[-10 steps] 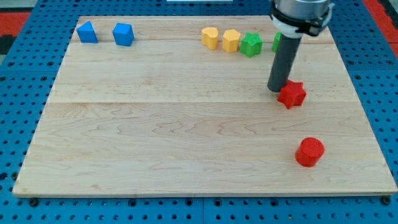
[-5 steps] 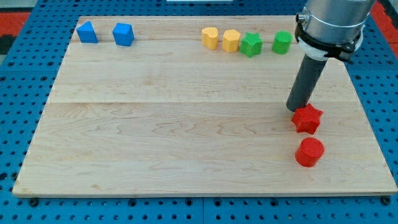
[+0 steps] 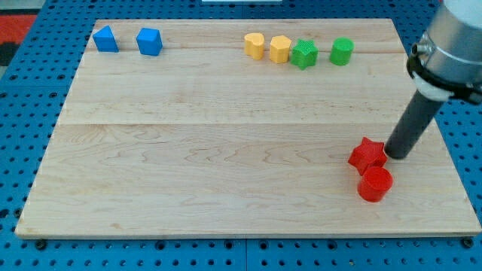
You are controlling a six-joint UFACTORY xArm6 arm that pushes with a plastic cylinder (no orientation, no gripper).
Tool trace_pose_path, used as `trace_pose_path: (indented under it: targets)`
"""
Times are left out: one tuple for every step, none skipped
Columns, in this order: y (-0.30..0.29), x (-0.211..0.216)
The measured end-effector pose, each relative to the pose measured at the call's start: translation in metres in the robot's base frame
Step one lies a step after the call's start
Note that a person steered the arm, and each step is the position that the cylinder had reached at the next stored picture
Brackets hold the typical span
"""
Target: Move the red star above to the red circle
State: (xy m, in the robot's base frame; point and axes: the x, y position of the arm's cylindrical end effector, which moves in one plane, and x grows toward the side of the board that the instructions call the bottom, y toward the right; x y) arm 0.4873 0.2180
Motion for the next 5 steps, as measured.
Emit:
trace_pose_path:
  targets:
    - [-0.001, -0.027]
    - [-0.006, 0.006]
    - [-0.008, 0.016]
    - [-0.008, 0.014]
    - [-0.008, 0.013]
